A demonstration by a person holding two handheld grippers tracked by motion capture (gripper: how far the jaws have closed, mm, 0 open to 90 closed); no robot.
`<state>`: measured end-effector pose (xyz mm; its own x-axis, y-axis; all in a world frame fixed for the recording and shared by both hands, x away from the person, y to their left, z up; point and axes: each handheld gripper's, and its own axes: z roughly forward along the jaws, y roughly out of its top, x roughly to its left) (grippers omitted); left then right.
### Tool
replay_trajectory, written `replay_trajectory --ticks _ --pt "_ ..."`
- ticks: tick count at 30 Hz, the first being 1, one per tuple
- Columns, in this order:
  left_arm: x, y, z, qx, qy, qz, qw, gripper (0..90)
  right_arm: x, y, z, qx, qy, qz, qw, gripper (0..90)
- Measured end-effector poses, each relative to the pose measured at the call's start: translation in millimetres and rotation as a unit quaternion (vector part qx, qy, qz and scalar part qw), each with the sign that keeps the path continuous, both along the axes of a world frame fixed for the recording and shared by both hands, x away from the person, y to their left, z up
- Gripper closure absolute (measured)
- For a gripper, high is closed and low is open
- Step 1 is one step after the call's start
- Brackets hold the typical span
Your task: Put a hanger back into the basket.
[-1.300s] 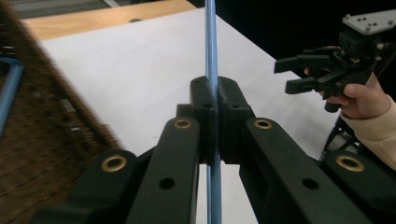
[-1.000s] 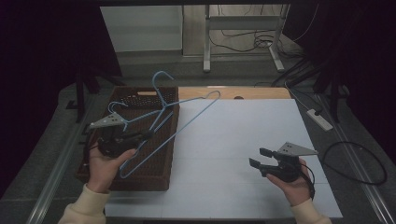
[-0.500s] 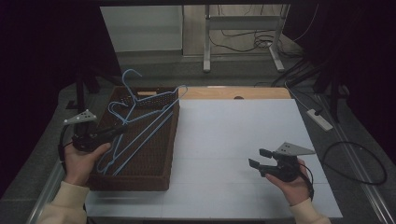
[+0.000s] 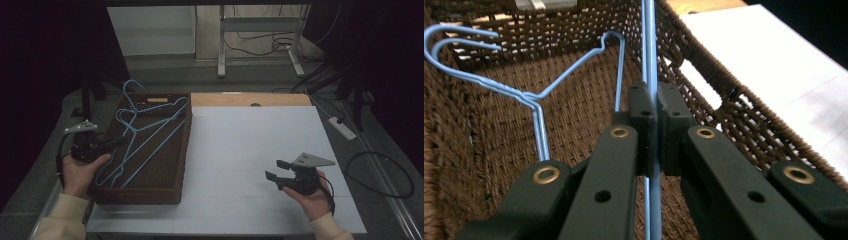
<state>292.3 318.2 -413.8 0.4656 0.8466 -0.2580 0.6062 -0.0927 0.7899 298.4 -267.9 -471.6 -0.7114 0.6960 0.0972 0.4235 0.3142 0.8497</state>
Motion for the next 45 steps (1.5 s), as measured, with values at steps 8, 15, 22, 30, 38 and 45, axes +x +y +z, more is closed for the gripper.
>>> replay_trajectory --ticks 8,15,22,30,38,45 --pt "8.7 -7.6 -14.5 0.038 0.03 0.003 0.9988 87.1 0.4 -0.4 -0.6 0.001 0.0 -0.001 1.0 36.6" --pt "21.9 -15.6 -28.6 0.045 0.064 -0.013 0.9968 87.0 0.8 0.3 -1.3 -0.001 0.003 0.0 1.0 36.5" --pt "31.7 -14.7 -41.5 0.086 0.113 0.024 0.9897 86.5 0.5 1.4 -1.8 -0.003 0.004 0.001 1.0 36.5" --pt "35.6 -17.4 -44.9 0.123 0.118 0.061 0.9835 58.2 0.7 1.7 -2.5 -0.004 0.006 0.003 1.0 36.4" --pt "13.0 -18.5 -19.0 0.094 0.019 0.047 0.9943 35.5 2.9 1.0 -4.4 -0.003 0.011 0.005 0.9999 36.0" --pt "-12.5 -24.2 -2.1 0.046 -0.029 0.016 0.9984 33.2 4.4 -2.8 -4.5 -0.002 0.011 0.003 0.9999 35.5"
